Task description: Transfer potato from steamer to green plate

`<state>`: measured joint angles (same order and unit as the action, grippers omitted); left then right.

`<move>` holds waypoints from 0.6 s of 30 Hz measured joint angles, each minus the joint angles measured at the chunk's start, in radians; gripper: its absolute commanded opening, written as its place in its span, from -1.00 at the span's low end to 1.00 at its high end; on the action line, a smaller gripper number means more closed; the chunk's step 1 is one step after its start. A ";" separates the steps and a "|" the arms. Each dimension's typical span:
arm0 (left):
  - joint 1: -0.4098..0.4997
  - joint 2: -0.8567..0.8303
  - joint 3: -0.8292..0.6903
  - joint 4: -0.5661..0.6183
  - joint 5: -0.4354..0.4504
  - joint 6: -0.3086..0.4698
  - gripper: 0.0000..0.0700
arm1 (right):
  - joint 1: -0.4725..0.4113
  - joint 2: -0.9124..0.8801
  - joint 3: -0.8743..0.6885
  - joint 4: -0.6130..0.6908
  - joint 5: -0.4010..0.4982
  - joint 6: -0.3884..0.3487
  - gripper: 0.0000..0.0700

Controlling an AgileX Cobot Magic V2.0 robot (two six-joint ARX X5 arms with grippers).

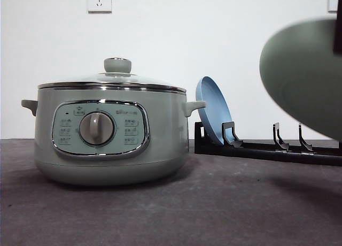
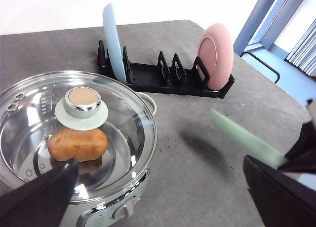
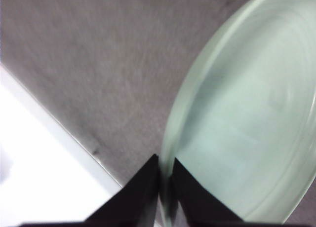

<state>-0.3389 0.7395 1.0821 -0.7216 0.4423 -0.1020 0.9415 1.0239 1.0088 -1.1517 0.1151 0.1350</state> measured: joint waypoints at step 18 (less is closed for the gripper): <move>0.000 0.000 0.000 0.000 0.000 0.000 0.93 | 0.179 0.353 -0.049 0.149 0.148 0.030 -0.98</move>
<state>-0.3389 0.7395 1.0821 -0.7220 0.4419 -0.1020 1.1209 1.3764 0.9596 -1.0030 0.2626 0.1654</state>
